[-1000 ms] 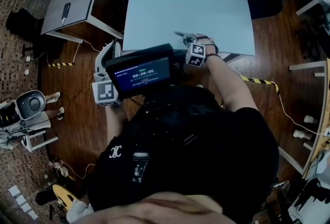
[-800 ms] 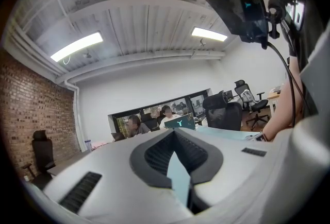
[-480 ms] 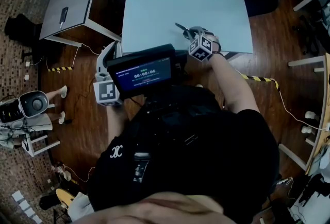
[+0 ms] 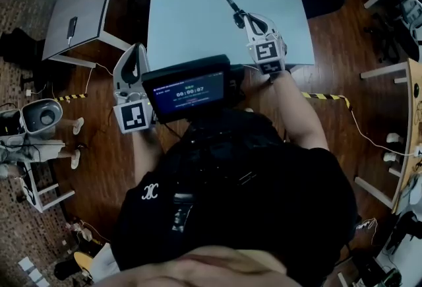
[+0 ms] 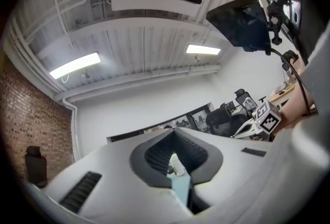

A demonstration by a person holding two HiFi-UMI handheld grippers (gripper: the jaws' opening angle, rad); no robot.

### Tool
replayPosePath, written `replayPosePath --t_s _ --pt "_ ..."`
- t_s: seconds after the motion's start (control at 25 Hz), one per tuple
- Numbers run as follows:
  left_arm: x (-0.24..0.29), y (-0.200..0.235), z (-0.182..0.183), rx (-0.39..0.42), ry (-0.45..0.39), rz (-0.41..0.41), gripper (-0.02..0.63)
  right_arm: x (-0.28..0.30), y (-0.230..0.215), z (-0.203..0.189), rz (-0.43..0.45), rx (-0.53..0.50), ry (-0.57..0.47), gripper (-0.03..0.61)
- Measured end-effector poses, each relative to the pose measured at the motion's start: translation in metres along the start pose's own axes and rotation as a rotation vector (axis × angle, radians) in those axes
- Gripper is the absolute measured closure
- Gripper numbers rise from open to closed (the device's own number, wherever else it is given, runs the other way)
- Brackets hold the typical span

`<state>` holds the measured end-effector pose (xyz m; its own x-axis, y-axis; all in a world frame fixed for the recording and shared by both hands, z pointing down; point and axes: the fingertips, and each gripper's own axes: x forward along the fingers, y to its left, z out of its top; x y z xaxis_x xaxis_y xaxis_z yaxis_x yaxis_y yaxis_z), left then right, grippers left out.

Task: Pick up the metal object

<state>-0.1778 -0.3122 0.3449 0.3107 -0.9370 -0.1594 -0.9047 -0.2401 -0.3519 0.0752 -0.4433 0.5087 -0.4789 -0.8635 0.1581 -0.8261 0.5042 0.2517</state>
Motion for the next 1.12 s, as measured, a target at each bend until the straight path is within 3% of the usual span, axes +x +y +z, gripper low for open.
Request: replayPosePath --t_s 0.12,0.32,0.6,1.12 --pt "0.002 0.006 0.015 0.030 -0.064 0.023 0.604 -0.026 -0.028 0.046 -0.084 0.056 -0.135 0.592" --pt "0.005 0.011 0.019 0.032 -0.102 0.035 0.604 -0.079 -0.054 0.116 -0.184 0.000 -0.420 0.592" --pt "0.007 0.011 0.021 0.030 -0.132 0.030 0.603 -0.136 -0.053 0.166 -0.235 -0.022 -0.577 0.593" --pt "0.036 -0.054 0.029 0.059 -0.140 -0.019 0.604 -0.199 -0.093 0.120 -0.250 0.037 -0.526 0.595"
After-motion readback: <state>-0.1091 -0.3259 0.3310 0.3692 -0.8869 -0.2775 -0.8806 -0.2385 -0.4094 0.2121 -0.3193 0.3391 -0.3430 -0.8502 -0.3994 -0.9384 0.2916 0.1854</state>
